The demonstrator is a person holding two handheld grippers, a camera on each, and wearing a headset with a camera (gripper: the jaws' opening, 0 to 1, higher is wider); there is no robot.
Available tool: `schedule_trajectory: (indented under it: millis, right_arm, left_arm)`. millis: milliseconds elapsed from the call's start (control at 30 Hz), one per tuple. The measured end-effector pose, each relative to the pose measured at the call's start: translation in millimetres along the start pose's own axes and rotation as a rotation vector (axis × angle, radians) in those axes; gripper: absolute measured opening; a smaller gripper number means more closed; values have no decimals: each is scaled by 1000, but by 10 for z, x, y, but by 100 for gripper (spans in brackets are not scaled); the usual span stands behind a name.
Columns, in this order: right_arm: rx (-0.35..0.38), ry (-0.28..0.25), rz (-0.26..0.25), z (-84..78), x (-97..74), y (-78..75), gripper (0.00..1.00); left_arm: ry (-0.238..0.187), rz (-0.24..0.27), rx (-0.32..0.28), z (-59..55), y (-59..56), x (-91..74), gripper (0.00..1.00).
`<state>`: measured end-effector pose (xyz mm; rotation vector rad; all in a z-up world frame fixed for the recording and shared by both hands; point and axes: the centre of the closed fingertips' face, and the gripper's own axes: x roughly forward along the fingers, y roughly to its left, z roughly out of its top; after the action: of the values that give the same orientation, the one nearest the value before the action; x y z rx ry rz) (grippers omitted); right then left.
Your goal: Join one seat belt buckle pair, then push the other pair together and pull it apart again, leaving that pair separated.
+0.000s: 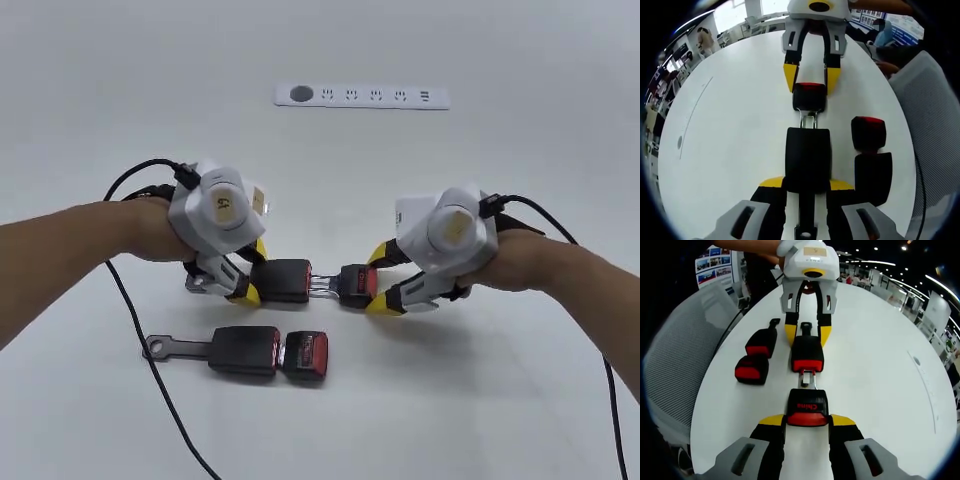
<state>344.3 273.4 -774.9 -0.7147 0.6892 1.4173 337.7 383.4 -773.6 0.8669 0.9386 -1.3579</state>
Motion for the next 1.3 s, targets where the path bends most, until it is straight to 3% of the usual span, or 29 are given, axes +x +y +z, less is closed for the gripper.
schedule_trajectory:
  millis: [667, 1300]
  right_arm:
    - [-13, -22, -4, 121, 83, 31, 30]
    - [-30, -27, -18, 114, 89, 15, 29]
  left_arm:
    - [-5, 1, -2, -40, 30, 24, 31]
    - [-8, 2, 11, -11, 9, 26, 31]
